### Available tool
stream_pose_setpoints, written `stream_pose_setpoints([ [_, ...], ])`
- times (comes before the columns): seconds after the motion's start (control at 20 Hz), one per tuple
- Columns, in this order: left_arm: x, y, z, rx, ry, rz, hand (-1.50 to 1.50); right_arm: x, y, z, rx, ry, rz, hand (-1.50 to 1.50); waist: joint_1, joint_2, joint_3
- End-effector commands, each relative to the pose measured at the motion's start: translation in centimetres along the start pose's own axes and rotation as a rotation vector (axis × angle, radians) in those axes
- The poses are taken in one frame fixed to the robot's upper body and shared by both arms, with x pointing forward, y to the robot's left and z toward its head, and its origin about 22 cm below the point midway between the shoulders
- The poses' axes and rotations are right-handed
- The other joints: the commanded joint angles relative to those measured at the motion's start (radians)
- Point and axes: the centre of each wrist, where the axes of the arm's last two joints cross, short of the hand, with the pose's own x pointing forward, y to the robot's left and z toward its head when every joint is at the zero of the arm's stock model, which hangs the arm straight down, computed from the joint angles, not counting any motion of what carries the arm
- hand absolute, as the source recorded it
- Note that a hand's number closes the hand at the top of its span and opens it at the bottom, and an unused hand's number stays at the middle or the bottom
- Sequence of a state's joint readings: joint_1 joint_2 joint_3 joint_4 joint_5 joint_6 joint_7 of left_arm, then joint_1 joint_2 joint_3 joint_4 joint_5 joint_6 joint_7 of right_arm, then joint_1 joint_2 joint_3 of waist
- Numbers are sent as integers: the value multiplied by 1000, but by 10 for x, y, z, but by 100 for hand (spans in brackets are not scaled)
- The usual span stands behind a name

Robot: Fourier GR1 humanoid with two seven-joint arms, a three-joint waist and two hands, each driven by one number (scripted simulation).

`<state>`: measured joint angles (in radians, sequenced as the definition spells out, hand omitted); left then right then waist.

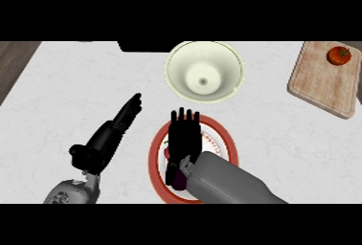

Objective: Pick the bell pepper from the plate and place it in the bowl

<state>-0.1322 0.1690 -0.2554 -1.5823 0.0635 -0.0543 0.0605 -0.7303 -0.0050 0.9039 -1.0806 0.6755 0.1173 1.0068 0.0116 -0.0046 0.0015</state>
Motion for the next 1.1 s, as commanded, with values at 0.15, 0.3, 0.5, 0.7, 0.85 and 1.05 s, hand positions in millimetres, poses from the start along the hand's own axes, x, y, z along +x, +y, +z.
stream_pose_setpoints([
  [0.15,-4,3,2,4,8,1,0,-8,16,-17,-101,-60,43,150,1,6,-1],
  [0.3,2,8,0,4,3,9,0,-6,17,-13,-123,-60,45,150,-3,5,-1],
  [0.5,8,25,-7,-5,2,11,0,0,16,-11,-172,-64,10,150,5,7,-1],
  [0.7,3,-4,-19,-90,-36,20,0,2,-31,-35,-55,11,-135,150,82,29,-2],
  [0.85,15,-11,-24,-113,-44,-17,0,3,-65,-45,2,46,-205,150,118,35,-2],
  [1.05,9,-14,-25,-97,-41,-22,0,8,-88,-56,-82,115,-155,150,123,35,-3],
])
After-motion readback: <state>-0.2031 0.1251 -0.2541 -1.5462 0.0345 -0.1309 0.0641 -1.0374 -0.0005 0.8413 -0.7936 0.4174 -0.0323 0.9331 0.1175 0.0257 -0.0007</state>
